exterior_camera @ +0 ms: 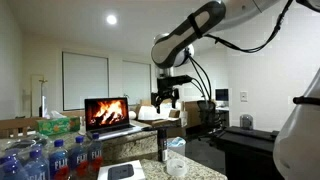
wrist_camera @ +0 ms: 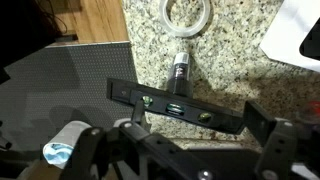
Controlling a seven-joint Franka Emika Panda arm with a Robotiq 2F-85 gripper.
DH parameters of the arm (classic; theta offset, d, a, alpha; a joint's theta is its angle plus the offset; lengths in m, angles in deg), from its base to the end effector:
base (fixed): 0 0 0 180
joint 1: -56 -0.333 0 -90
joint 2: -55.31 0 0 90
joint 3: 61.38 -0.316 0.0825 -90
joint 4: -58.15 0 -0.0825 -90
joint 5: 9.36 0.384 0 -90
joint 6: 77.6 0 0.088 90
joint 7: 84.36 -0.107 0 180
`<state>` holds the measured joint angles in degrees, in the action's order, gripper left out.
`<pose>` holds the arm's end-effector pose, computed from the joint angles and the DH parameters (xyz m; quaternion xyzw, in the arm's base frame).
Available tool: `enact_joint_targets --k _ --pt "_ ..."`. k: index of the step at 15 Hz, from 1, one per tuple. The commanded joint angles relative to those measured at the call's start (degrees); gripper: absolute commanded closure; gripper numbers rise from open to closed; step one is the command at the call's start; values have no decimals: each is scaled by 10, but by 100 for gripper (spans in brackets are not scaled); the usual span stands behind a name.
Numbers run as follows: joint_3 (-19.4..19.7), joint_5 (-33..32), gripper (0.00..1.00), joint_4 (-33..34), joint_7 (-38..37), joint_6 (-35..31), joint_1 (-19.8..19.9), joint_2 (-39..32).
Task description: Pick up the marker, seal tape and remote and put them on the box
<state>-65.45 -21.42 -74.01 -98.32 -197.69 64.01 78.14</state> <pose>0.4484 -0.0384 0.5191 0.9834 -0.1119 0.1011 0.1009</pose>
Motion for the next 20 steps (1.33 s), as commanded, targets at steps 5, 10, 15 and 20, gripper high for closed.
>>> enact_joint_targets --k 5,10,15,20 --pt "9 -4 0 1 -3 2 -10 -1" --pt "9 -4 0 1 -3 2 -10 -1" --pt "9 -4 0 1 -3 2 -10 -1" --pt "-15 -4 0 -13 -58 -4 -17 12"
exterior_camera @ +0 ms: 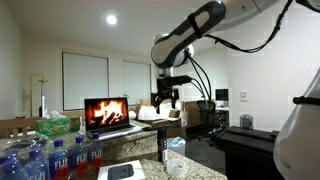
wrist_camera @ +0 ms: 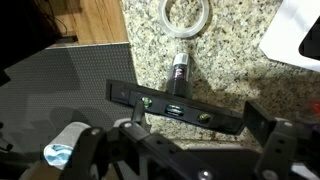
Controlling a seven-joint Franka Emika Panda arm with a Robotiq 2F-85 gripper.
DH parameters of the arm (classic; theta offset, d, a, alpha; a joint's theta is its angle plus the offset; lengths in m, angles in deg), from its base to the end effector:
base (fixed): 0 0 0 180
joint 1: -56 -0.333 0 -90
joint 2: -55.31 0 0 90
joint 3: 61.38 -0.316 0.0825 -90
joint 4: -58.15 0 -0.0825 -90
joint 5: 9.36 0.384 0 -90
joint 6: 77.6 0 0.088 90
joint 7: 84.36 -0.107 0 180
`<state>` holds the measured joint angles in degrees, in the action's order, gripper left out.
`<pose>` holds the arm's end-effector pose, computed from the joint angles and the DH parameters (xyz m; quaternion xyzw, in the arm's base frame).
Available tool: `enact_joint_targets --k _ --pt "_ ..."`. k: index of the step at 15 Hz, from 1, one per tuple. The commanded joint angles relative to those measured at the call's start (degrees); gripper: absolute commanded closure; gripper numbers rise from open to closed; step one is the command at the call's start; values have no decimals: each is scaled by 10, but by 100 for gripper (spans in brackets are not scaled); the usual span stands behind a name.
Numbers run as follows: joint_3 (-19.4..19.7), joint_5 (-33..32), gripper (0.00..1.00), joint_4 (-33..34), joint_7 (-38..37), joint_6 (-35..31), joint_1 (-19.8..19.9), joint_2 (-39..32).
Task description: Pick up the marker, seal tape and remote and put them on the box
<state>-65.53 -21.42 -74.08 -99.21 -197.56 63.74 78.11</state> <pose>0.4484 -0.0357 0.5180 0.9830 -0.1166 0.1002 0.1002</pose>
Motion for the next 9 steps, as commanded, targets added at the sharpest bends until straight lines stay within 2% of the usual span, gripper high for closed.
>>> enact_joint_targets --k 1,6,9 --pt "-25 -7 0 -16 -65 -8 -21 18" --pt "-86 22 0 -33 -124 6 -80 -10" --pt "-87 68 0 -75 -164 25 -96 -26"
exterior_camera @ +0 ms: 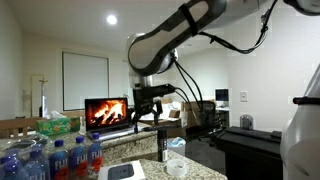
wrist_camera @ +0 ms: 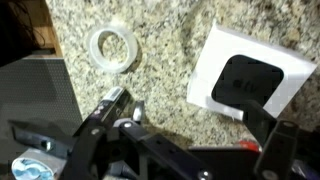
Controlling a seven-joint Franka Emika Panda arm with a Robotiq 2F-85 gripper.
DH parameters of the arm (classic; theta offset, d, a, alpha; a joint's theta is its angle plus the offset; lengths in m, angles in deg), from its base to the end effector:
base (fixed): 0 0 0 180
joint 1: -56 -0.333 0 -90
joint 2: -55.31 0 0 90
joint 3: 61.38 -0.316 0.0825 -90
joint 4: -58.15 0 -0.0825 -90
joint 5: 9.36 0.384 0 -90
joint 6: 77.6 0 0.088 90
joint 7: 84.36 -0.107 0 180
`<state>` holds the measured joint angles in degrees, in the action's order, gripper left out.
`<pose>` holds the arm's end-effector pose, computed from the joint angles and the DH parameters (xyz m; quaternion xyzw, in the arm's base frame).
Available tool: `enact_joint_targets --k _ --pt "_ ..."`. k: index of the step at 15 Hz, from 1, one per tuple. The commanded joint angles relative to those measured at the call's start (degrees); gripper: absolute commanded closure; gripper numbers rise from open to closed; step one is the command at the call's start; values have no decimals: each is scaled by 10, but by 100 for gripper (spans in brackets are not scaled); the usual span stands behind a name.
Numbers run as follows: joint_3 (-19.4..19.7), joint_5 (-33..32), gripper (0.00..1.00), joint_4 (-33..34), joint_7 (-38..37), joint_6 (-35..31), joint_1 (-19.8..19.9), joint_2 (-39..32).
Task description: Pick up the marker, seal tape and remote and put them on the box
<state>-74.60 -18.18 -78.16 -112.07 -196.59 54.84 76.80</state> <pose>0.4282 0.1063 0.4674 0.9897 -0.0868 0.0671 0.0924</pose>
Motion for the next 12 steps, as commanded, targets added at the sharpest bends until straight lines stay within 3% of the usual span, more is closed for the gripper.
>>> enact_joint_targets --k 1,6,12 --pt "9 46 0 -48 -45 17 -6 -16" --pt "57 44 0 -62 -46 28 28 -23" --pt "95 -27 0 22 -25 41 69 -97"
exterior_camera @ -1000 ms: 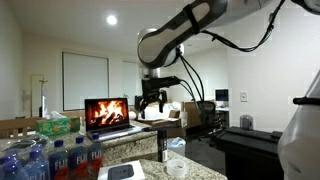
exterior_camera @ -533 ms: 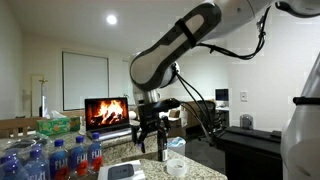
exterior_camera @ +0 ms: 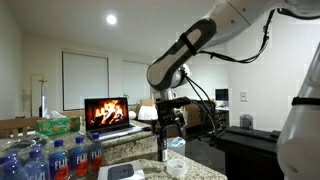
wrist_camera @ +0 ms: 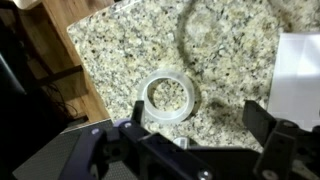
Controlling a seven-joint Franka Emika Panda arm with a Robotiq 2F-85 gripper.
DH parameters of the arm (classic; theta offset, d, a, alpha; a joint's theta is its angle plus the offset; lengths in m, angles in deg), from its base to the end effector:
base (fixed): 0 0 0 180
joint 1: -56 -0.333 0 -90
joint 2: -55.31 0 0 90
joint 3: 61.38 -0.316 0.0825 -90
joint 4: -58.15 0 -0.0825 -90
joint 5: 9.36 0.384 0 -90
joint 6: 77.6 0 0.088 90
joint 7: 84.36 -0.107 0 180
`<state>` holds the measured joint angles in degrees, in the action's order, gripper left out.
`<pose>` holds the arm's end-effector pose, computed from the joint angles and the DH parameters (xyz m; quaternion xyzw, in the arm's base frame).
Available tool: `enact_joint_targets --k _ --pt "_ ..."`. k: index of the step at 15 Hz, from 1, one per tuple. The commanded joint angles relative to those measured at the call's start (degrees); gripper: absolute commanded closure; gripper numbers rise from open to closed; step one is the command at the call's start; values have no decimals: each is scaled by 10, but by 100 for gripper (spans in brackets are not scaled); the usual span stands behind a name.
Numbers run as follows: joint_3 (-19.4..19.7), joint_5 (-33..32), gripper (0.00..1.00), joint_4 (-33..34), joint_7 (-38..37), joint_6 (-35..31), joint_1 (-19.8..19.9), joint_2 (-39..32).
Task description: Pick up the marker, seal tape and remote and put them on the box
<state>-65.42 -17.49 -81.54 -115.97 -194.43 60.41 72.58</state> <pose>0.4308 -0.0105 0.4083 0.9662 -0.2426 -0.0283 0.0826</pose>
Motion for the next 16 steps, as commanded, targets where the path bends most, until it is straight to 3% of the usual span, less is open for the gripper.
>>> enact_joint_targets --k 1,8,12,16 --pt "8 -45 0 74 23 21 13 -78" --pt "34 -12 0 135 123 30 -9 -187" --pt "34 8 0 140 155 47 -21 -193" --pt "34 -8 0 142 132 66 -33 -191"
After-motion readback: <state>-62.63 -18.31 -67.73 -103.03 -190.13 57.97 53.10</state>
